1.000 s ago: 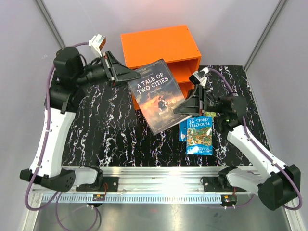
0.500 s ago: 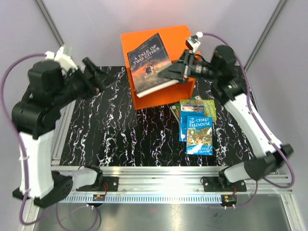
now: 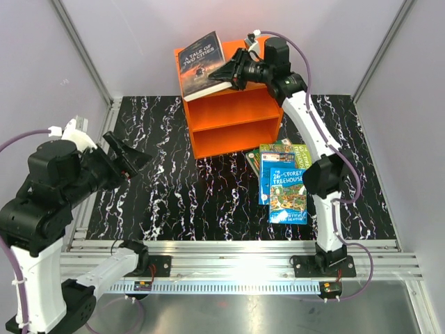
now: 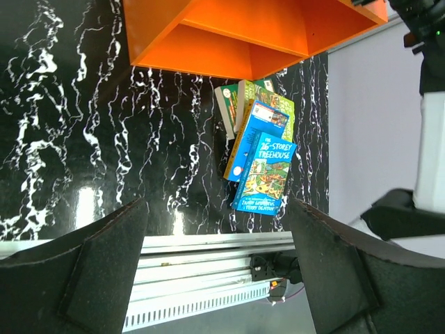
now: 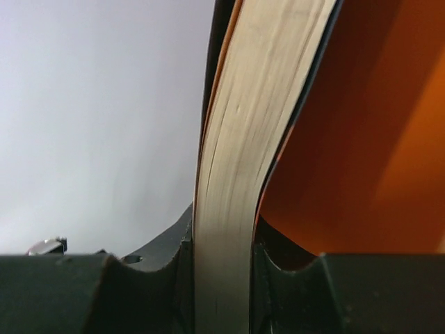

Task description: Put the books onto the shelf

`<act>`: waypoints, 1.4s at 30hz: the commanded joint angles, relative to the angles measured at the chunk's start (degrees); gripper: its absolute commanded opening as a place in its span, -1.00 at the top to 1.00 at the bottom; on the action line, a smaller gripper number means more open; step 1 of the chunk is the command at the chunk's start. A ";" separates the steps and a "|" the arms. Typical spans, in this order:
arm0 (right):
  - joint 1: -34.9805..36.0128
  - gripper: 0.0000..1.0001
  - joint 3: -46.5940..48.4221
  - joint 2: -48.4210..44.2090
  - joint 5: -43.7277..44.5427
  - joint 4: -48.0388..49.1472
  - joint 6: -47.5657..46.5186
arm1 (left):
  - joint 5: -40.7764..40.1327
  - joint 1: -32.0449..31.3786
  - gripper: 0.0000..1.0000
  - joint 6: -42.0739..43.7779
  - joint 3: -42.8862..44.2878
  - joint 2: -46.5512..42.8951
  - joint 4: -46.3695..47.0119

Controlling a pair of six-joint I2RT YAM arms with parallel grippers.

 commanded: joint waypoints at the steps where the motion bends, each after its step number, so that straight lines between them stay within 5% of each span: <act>1: -1.33 1.00 9.45 1.30 -1.05 0.22 0.37 | -2.61 0.01 -0.68 -1.12 -0.52 -2.76 -1.47; 3: -1.77 0.95 7.80 0.70 -1.06 1.10 2.05 | -3.14 0.09 -0.68 -1.56 -1.49 -3.64 -1.65; 5: -2.47 0.42 3.41 -0.62 -1.23 3.21 3.19 | -3.14 0.09 -0.67 -1.82 -2.45 -4.35 -2.00; 6: -2.56 -0.56 2.09 -1.93 -1.32 3.65 3.19 | -3.14 0.09 -0.67 -1.82 -2.72 -4.52 -2.00; 7: -2.74 -0.97 0.42 -2.47 -1.23 3.22 2.93 | -3.22 0.09 -0.67 -1.91 -3.07 -4.61 -2.00; 14: -4.23 -1.00 0.66 -2.56 -1.67 -4.77 -1.62 | -2.26 0.09 -0.67 -1.91 -5.88 -3.47 0.81; 21: -5.55 -0.99 17.80 1.65 11.57 -35.68 -16.74 | -1.47 0.01 -0.65 -1.30 -7.11 -0.83 2.39; 36: -5.64 -1.00 9.47 -8.36 41.54 -54.52 -34.95 | 1.26 0.01 -0.63 -0.68 -10.80 3.12 6.69; 42: -5.64 -1.00 -9.05 -20.54 45.26 -49.29 -34.34 | 2.84 -0.17 -0.62 -0.33 -13.69 3.21 9.24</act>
